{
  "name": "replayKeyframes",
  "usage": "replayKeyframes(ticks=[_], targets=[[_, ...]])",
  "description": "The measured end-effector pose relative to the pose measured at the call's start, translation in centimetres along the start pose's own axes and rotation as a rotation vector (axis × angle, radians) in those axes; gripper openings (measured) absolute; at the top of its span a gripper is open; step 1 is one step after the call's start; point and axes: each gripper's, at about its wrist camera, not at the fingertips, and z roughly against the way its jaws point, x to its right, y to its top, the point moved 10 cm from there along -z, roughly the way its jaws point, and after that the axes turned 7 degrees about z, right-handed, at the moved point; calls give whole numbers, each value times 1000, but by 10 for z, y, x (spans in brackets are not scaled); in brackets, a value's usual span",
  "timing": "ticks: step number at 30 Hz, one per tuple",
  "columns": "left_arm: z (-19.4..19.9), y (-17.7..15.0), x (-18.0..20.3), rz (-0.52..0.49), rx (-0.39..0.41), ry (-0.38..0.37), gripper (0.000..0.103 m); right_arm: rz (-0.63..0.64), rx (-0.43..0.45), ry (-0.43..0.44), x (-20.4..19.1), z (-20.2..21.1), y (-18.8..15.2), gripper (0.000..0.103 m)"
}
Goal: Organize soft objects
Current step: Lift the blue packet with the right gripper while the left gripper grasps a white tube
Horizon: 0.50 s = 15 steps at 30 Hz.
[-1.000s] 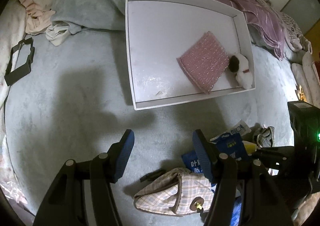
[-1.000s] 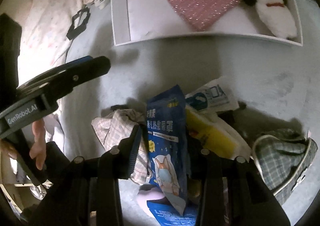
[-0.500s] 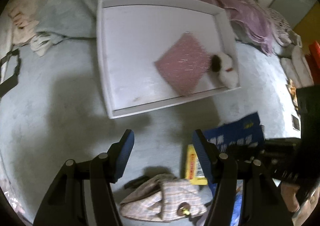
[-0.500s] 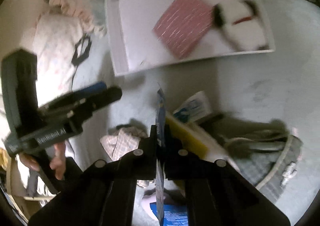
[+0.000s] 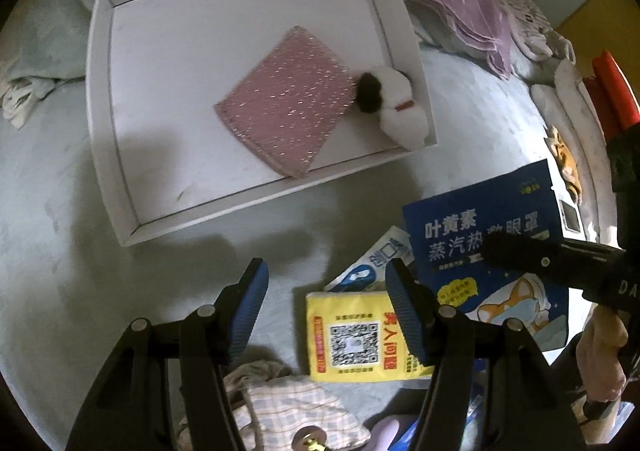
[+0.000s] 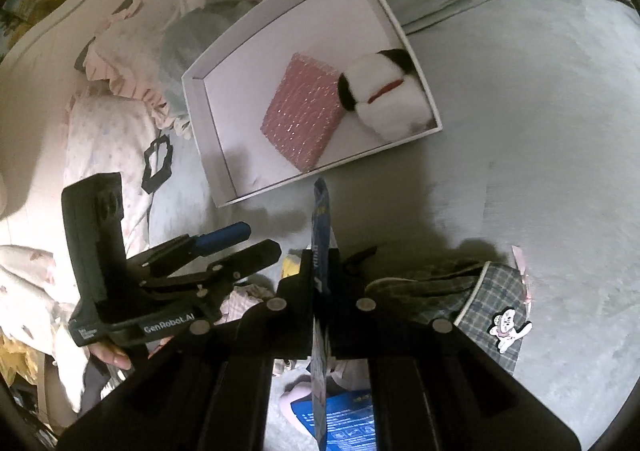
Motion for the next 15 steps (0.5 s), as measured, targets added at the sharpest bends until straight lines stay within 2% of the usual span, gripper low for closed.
replayKeyframes(ticks=[6,11,15], targets=[[-11,-2,11,-33,-14,-24,61,-16,23,3,2,5,3,7],[-22,-5,23,-52,-47,-89,61,-34,75,-32,10,18,8,7],[-34,-7,29,-51,-76,-119,61,-22,99,-22,8,25,10,7]])
